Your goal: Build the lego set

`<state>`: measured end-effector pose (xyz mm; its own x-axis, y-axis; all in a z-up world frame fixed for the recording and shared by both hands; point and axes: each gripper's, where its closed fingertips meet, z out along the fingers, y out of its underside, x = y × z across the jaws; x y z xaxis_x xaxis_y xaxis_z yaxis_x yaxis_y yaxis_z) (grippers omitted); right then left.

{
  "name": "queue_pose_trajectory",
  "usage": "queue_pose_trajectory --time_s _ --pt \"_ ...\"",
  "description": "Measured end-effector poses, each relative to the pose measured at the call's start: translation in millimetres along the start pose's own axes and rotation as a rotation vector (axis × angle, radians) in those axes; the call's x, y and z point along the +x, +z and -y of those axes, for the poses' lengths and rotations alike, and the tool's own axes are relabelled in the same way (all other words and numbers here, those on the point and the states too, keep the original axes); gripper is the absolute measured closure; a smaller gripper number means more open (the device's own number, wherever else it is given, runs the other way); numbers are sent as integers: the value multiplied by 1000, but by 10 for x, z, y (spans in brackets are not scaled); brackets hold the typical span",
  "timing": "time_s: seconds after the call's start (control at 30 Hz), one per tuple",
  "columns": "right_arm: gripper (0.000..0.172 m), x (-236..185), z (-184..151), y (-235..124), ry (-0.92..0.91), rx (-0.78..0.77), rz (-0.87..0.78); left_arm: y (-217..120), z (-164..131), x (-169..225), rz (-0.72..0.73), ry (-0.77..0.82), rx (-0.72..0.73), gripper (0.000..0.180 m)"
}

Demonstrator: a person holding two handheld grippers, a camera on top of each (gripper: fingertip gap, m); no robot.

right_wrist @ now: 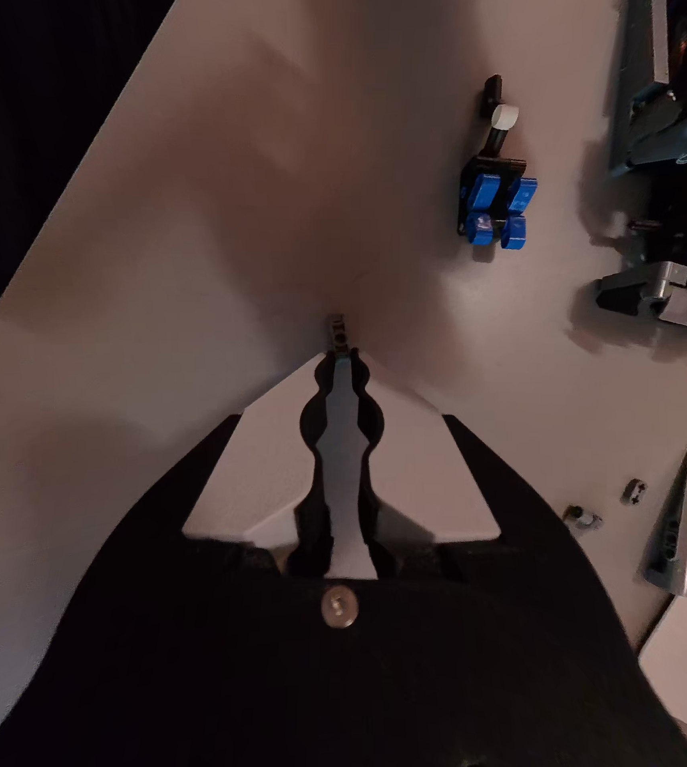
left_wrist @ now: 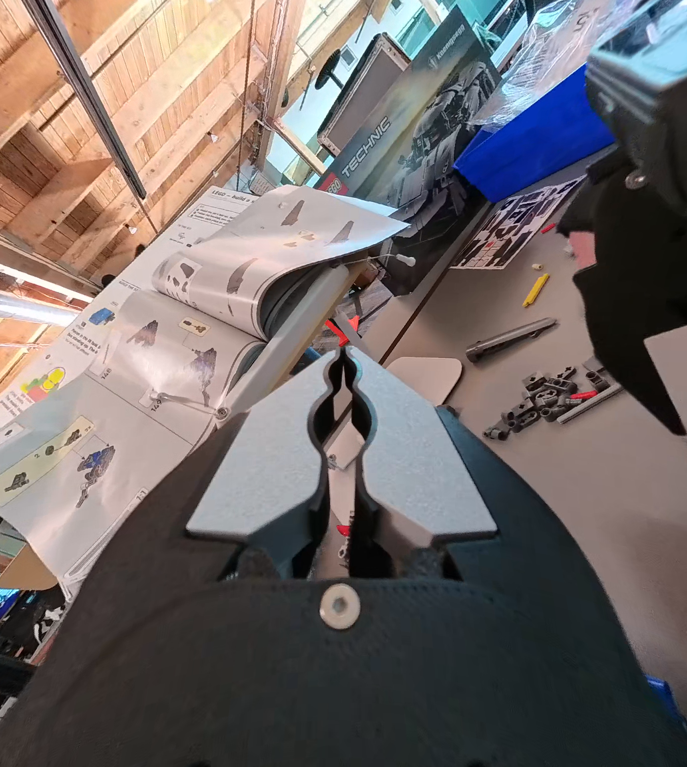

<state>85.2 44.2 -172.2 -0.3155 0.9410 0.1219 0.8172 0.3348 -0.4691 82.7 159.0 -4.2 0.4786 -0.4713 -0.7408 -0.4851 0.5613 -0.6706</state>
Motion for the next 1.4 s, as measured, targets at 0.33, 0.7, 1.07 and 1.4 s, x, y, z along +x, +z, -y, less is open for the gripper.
queue_pose_trajectory --time_s 0.33,0.7,1.07,1.4 --pt "166 62 9 29 -26 -27 -1 37 -32 89 -28 1 -17 180" --pt "148 177 -22 -97 1 -42 -107 72 -75 187 -56 4 -35 180" --pt "148 153 -124 -598 111 14 -300 88 -99 203 -63 0 -46 180" --pt "148 -87 -448 -1157 264 6 -534 120 -154 364 -106 11 -62 180"
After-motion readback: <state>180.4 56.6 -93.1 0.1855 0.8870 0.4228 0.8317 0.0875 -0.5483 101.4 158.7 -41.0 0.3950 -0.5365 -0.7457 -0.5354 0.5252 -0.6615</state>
